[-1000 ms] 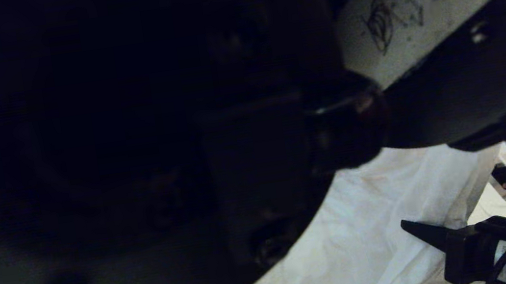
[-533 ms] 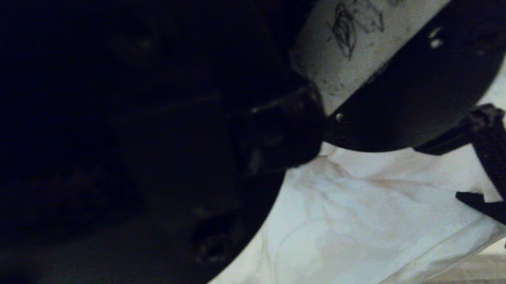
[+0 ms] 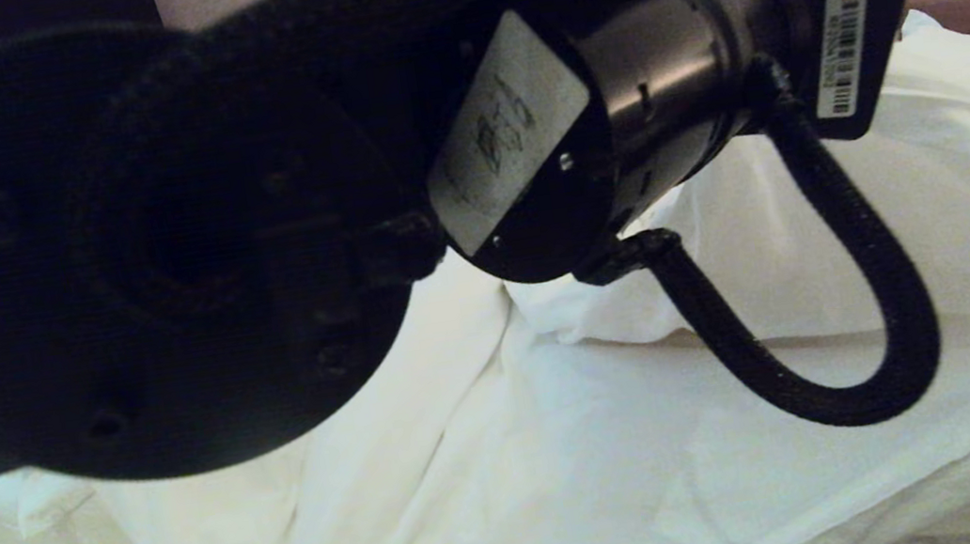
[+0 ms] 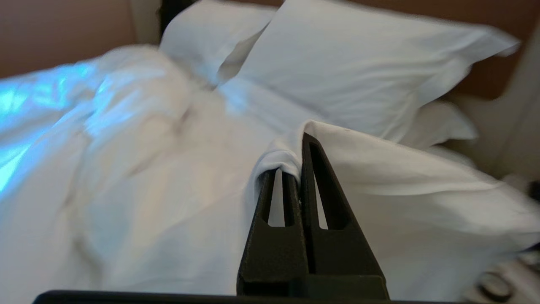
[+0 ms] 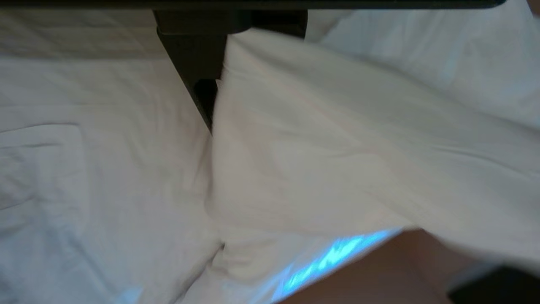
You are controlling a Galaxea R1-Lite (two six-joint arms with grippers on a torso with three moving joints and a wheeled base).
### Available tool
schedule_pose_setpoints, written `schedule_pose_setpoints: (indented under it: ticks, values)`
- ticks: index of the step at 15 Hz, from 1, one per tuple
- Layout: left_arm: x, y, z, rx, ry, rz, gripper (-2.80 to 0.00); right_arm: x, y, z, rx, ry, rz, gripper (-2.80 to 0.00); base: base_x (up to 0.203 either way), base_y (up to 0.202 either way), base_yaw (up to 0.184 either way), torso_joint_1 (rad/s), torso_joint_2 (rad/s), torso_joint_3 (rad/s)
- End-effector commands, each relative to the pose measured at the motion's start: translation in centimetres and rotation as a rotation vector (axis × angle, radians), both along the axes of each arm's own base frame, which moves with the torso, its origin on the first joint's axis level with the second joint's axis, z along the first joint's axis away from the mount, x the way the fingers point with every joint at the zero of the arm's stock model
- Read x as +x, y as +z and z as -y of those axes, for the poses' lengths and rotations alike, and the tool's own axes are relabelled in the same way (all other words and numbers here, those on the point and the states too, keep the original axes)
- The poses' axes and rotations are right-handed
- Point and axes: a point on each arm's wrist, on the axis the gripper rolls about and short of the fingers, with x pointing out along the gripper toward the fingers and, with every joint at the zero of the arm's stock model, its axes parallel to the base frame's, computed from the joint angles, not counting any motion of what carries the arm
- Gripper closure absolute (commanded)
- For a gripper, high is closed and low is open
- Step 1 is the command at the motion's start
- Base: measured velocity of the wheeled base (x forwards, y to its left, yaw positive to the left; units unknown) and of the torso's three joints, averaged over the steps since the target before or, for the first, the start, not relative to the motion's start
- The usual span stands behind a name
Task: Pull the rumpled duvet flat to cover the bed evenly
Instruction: Flatten the corners of the folded blanket
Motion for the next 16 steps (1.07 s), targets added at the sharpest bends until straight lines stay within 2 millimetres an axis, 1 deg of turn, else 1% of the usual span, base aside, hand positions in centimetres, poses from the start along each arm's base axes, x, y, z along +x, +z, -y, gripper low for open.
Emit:
schedule_pose_setpoints:
  ticks: [1, 4, 9, 10, 11, 13, 16]
  values:
    - [1.0, -0.7, -0.9, 0.020, 0.037, -0.015, 0.00, -1.5, -0.1, 0.7, 0.001, -0.042, -0.057, 0.00, 0.000, 0.000, 0.000, 0.000, 0.00, 0.000]
    - [0.7, -2.6, -2.0, 0.083, 0.044, -0.052, 0.00, -2.7, 0.2, 1.3, 0.033, -0.108, -0.039, 0.00, 0.000, 0.000, 0.000, 0.000, 0.00, 0.000]
    - [-0.2, -6.5, -3.6, 0.184, 0.042, -0.109, 0.00, -6.6, 1.0, 2.4, 0.090, -0.188, 0.003, 0.00, 0.000, 0.000, 0.000, 0.000, 0.00, 0.000]
    - [-0.3, -7.1, -3.8, 0.195, 0.043, -0.114, 0.00, -7.1, 1.1, 2.5, 0.096, -0.195, 0.008, 0.00, 0.000, 0.000, 0.000, 0.000, 0.00, 0.000]
    - [-0.5, -8.4, -4.1, 0.229, 0.042, -0.132, 0.00, -7.9, 1.1, 2.7, 0.098, -0.200, 0.012, 0.00, 0.000, 0.000, 0.000, 0.000, 0.00, 0.000]
    - [-1.1, -10.7, -4.7, 0.296, 0.036, -0.166, 0.00, -8.4, 1.0, 2.9, 0.094, -0.254, -0.007, 0.00, 0.000, 0.000, 0.000, 0.000, 0.00, 0.000]
    - [-1.9, -12.7, -5.1, 0.358, 0.016, -0.197, 0.00, -8.7, 0.4, 3.0, 0.081, -0.298, -0.043, 0.00, 0.000, 0.000, 0.000, 0.000, 0.00, 0.000]
